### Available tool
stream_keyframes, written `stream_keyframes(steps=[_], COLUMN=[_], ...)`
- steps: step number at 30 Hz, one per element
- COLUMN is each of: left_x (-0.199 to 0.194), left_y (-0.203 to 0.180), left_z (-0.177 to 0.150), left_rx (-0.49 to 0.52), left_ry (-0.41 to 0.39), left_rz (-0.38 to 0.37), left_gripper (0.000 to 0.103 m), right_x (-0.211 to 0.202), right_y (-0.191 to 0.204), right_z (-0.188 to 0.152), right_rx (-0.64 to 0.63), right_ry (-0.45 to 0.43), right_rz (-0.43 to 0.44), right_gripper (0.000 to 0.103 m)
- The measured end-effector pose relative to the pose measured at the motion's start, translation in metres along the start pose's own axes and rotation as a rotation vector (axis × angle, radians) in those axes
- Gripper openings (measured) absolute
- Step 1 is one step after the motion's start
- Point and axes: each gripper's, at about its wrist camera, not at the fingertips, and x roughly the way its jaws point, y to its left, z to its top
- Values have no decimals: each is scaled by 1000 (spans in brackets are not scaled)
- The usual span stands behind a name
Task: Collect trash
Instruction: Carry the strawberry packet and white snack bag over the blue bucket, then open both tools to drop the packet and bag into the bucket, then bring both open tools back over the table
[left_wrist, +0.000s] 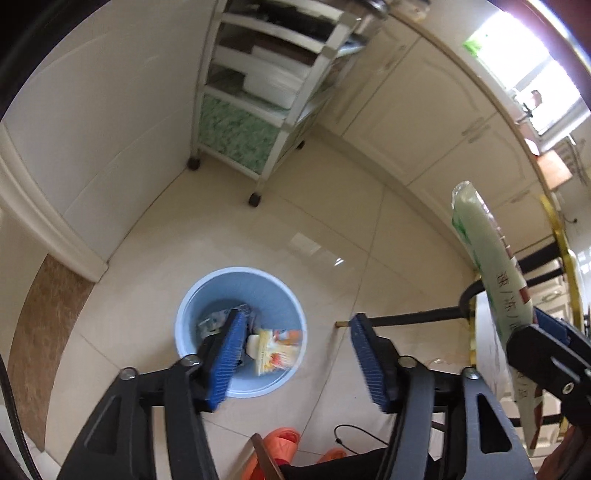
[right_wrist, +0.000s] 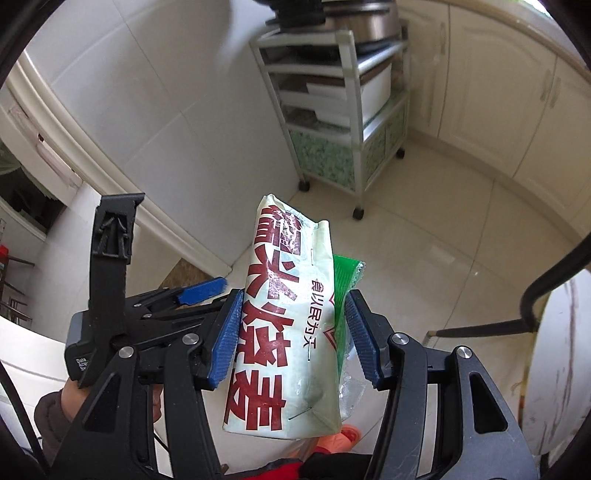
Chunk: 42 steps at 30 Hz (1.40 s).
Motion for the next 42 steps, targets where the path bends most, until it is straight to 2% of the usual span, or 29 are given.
stream_keyframes(steps=[2,6,12,18,20,22,26,29,32,38,42], left_x=[6,2,-26,-51,-58,-63,-78,-91,-104,-132,-146], left_y=[4,14,26,27,25,20,9,-5,-25,-87,-138], left_z=[7,13,-7,-26,-30,-31,-36,-42,-48,-70,-86], left_rx=[-20,-69,-120,-132,-133,-125,-100,-69,-31,98,209], left_ry=[4,-11,-47,-71,-80,-90,-111,-137,-164,-216,-243], left_rz=[10,32,70,72,73,68,59,46,30,-24,-71], left_gripper=[67,68,68,68,68,68,68,68,68,69,73], right_x=[11,30,55,62,57,49,25,-9,-48,-130,-190], right_y=[0,1,11,12,13,14,11,9,6,-20,-53], right_z=[0,-2,-2,-1,-1,-2,-3,-8,-17,-41,-65], right_rx=[1,-4,-29,-17,-20,-26,-17,-39,-46,-1,73], right_ry=[20,57,94,89,73,54,12,-73,-155,-290,-377], right_rz=[4,6,25,36,34,21,-2,-87,-137,-192,-232], right_gripper=[53,54,59,69,77,78,80,82,92,93,95])
